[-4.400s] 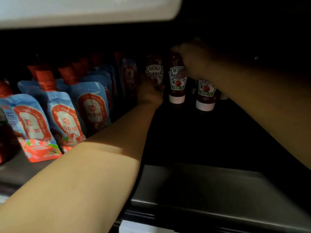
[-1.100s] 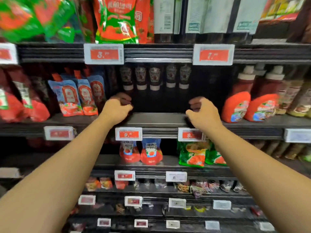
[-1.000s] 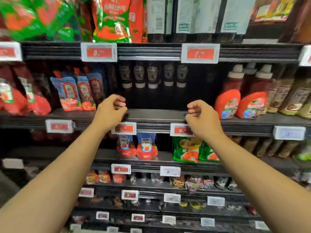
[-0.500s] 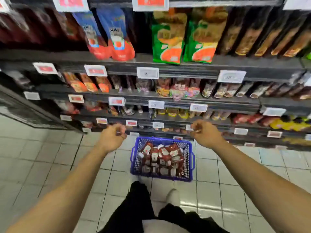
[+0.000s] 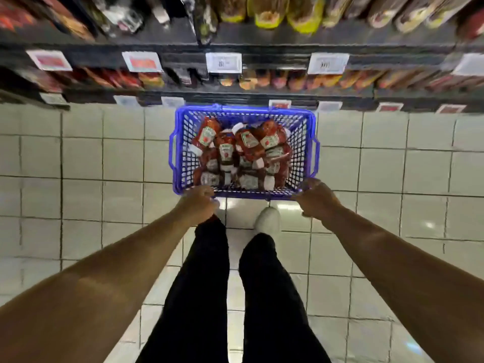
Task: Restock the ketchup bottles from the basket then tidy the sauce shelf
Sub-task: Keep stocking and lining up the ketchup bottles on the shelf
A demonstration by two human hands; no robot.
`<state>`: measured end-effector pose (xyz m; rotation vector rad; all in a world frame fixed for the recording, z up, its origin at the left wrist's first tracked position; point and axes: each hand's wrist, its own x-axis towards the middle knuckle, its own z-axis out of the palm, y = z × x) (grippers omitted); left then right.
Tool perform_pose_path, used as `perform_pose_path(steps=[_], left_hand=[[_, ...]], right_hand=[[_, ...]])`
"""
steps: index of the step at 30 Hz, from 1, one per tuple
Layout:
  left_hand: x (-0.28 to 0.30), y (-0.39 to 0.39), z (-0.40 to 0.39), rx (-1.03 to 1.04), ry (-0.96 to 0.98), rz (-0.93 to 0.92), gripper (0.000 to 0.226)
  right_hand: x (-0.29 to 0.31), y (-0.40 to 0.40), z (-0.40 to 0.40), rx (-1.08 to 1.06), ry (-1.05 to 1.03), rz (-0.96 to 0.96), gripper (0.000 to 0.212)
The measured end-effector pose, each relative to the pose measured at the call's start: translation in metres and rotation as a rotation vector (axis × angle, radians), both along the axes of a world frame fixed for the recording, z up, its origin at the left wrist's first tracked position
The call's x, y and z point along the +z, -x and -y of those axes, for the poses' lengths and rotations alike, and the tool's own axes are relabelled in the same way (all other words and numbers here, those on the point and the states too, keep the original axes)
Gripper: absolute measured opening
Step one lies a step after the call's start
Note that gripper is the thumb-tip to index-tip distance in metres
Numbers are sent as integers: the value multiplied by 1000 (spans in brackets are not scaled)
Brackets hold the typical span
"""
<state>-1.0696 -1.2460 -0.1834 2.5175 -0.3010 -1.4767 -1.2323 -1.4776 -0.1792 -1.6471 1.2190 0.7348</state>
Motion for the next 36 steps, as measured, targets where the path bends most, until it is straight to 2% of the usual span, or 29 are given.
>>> perform_pose_path(steps=[4,6,9,11,13,17,19,23,27,28,30,32,36], left_hand=[[-110,-2,32,-32,96,54,59],[-158,-1,50,-94,174,59,69],[-218,5,71,-340,229,56,89],[-248,9,78,-525,211,51,97],[-272,12,81,-625,190,65,98],[-291,6,82,-669,276,51,103],[-288,2,81,-666,358,85,97],[-276,6,75,-616,508,184,79],[-260,-4,63,-559,562,237,78],[-252,-9,59,-534,555,230,80],[-231,-19,53,-458,559,228,80],[-204,-26,49,-339,578,235,76],[-134,-35,45,-78,543,195,73]], right_hand=[[-95,-36,17,-178,-68,51,8],[-143,-53,24,-186,22,106,21],[-208,-71,34,-65,190,88,47],[-246,-78,37,-43,180,82,61],[-279,-81,39,-65,224,68,64],[-320,-95,47,-355,242,16,67],[-324,-99,48,-455,228,0,75],[-310,-93,40,-645,213,43,75],[-284,-78,21,-582,341,136,92],[-275,-73,16,-566,333,139,88],[-252,-63,6,-650,204,128,68],[-229,-47,0,-802,54,122,58],[-158,-10,-9,-1090,-319,313,55]])
